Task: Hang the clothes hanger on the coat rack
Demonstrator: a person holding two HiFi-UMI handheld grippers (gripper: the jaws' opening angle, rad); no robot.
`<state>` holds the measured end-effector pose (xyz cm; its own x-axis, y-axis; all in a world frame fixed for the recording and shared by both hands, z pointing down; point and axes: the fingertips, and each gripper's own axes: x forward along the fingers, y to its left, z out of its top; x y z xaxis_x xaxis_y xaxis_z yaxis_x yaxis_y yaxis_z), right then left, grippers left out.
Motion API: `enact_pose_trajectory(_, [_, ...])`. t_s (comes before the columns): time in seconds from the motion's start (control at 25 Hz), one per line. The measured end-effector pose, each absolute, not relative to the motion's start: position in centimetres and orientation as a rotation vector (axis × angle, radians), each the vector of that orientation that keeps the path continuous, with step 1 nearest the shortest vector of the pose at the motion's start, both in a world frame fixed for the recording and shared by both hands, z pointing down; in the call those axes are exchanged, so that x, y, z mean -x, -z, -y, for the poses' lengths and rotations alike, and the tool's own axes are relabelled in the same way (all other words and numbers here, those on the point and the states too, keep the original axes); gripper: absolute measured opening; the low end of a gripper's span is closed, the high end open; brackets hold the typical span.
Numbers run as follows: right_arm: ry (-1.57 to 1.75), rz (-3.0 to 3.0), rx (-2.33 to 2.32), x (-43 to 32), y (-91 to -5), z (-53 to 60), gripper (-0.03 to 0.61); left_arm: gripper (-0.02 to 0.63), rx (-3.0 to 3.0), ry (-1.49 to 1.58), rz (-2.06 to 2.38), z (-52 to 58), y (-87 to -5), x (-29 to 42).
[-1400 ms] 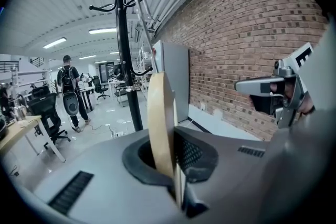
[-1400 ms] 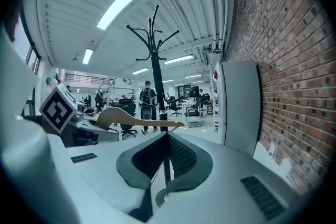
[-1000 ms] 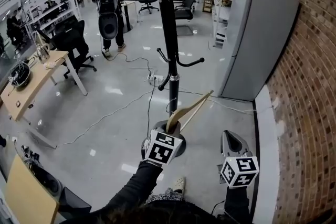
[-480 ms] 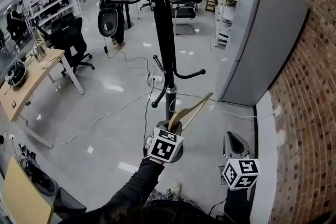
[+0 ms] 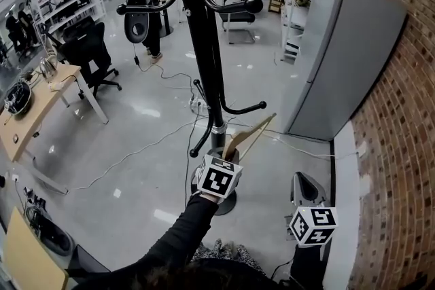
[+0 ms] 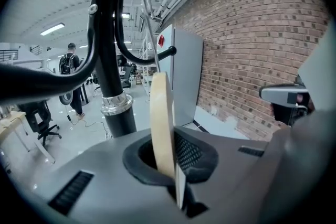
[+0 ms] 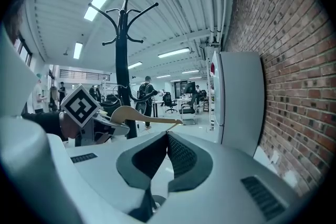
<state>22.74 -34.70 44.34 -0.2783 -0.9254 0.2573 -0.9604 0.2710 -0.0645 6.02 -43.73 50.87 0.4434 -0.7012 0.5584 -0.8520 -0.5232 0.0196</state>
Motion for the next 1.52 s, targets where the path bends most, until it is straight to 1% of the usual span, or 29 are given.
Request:
enact_pose_trajectory(0.52, [-0.331,2.351,-1.778,-23.5,-45.2,37.4,0.009,0.005,-2.323,-0.738,1.313,49.3,-52.8,-7.4])
enact_pose_trajectory(1.08, [-0.341,2.358,-1.740,-23.3,-45.8,38.1,0.009,0.005,-2.261,-0.823,1.249,49.1,-56.3,-7.9])
enact_pose_trajectory(1.36, [-0.358,2.345,-1.719,-23.2,-46.1,37.9,0.009,0.006,-2.336,-0.821,1.232,48.9,-55.8,-8.1])
enact_pose_trajectory(1.44, [-0.356,2.346,-1.712,-23.0,-46.1,37.7,0.009,0.039,-2.342,-0.799,1.228,48.4,-55.6,-8.2])
enact_pose_trajectory(1.52, [-0.359,2.347,-1.708,-22.9,-46.2,37.6,0.009,0.108,-2.350,-0.789,1.237,48.0,-55.3,-8.3])
